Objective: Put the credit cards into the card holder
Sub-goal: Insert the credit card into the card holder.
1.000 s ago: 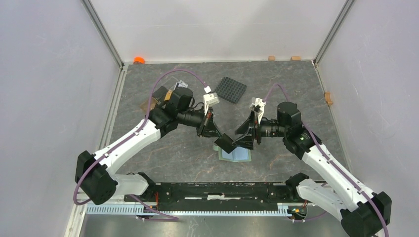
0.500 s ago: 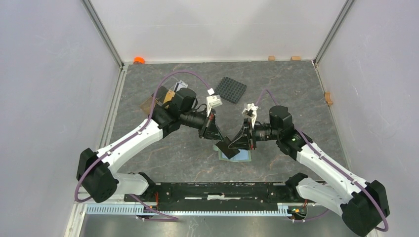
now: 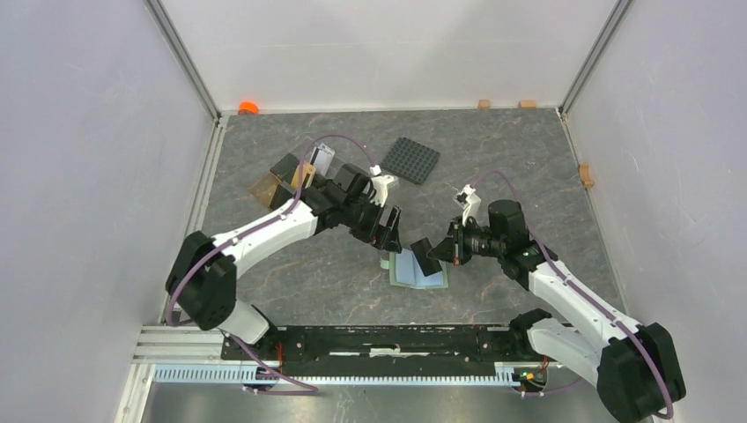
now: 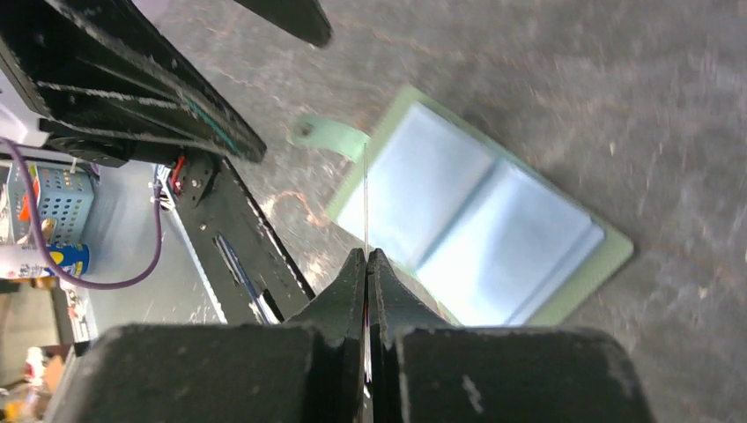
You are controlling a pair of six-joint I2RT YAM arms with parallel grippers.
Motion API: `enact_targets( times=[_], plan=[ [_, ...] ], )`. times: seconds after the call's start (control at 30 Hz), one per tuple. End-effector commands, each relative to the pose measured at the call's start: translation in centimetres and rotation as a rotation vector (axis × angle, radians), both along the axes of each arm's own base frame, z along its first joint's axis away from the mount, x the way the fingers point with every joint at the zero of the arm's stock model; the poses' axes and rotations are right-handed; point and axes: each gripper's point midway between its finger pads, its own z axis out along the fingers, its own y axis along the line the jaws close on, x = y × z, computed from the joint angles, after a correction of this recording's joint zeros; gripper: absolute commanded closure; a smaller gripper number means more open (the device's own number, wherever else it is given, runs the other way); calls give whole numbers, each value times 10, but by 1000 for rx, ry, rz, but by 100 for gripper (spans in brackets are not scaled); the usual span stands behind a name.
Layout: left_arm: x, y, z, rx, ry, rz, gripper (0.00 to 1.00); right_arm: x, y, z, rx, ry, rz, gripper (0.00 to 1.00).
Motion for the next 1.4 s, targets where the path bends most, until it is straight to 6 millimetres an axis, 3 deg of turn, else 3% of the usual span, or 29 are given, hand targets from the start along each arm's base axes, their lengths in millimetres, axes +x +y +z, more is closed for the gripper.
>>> enact_targets(
  times=[0.0, 0.23, 0.43, 0.63, 0.9, 1.07, 1.37],
  plan=[
    [12, 11, -22, 130, 51, 125, 6, 1, -9, -23, -8, 109, -96, 100],
    [-5, -2, -47, 106, 215, 80, 1, -2, -14, -47, 20, 211, -154, 100],
    [-8, -7, -67, 122, 286, 77, 7, -4, -18, -62, 55, 281, -200, 100],
    [-12, -11, -83, 130, 355, 71, 22, -5, -19, -69, 47, 302, -206, 100],
    [-14, -11, -98, 157, 394, 77, 59, -7, -18, -73, 68, 326, -206, 100],
    [-16, -9, -104, 172, 409, 78, 74, -9, -17, -78, 74, 347, -206, 100],
    [-17, -9, -108, 179, 421, 76, 79, -11, -14, -90, 87, 398, -203, 100]
  ],
)
